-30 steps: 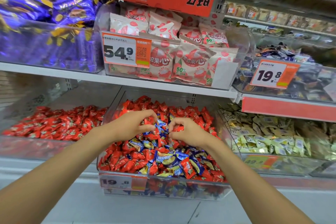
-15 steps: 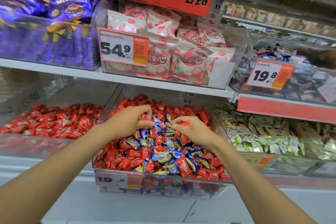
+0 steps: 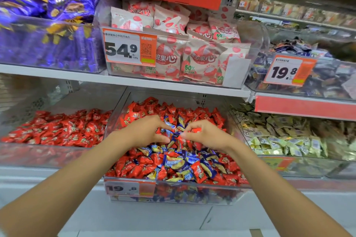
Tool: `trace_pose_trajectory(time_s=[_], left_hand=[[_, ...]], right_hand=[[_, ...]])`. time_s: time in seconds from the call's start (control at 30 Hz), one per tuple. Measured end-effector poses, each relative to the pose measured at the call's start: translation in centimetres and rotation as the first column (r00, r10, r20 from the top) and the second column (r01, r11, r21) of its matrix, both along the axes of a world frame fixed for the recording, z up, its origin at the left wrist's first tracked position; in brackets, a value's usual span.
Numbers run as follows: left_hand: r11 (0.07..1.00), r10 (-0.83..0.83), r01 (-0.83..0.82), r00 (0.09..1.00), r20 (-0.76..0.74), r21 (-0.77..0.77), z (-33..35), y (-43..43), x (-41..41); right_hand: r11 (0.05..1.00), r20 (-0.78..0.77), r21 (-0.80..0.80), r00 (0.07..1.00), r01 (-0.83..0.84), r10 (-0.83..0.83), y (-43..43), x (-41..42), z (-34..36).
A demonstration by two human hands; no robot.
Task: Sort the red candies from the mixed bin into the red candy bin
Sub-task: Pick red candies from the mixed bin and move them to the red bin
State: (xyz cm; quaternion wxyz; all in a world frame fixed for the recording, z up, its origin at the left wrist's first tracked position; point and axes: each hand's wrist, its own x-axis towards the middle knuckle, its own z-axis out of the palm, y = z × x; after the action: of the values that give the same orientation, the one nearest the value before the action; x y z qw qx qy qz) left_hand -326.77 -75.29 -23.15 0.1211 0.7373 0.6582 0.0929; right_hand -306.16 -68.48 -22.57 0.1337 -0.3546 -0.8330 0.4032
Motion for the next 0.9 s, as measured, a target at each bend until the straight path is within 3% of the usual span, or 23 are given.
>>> trace_pose_trajectory(time_s=[0.17, 0.43, 0.63, 0.7, 0.8, 0.9], left_hand=[[0.999, -0.035, 0.035, 0.998, -0.052, -0.015, -0.8, 0.4, 0.4], [0.984, -0.011, 0.022, 0.998, -0.068, 0.176, -0.2, -0.5, 0.5], [0.961, 0.023, -0.046, 0.996, 0.088, 0.273, 0.7, -1.3, 0.4], [0.963, 0.021, -0.055, 0.991, 0.131, 0.263, 0.8, -1.4, 0.1], [0.964, 0.02, -0.067, 0.983, 0.181, 0.256, 0.9, -1.8, -0.4], [0.953, 0.018, -0.075, 0.981, 0.194, 0.293, 1.2, -2.4, -0.8]], right_hand=[[0.993, -0.094, -0.042, 0.989, 0.11, -0.113, 0.2, 3.3, 0.5], [0.978, 0.005, 0.207, 1.0, 0.028, -0.029, -3.3, 5.9, 1.1], [0.901, 0.318, 0.375, 0.943, -0.216, 0.094, -5.1, 5.6, -0.6], [0.893, 0.351, 0.389, 0.933, -0.225, 0.082, -5.0, 5.3, -1.0], [0.91, 0.309, 0.363, 0.947, -0.201, 0.086, -4.6, 5.1, -1.2], [0.974, 0.116, 0.22, 0.993, -0.044, 0.019, -4.2, 5.4, -0.3]])
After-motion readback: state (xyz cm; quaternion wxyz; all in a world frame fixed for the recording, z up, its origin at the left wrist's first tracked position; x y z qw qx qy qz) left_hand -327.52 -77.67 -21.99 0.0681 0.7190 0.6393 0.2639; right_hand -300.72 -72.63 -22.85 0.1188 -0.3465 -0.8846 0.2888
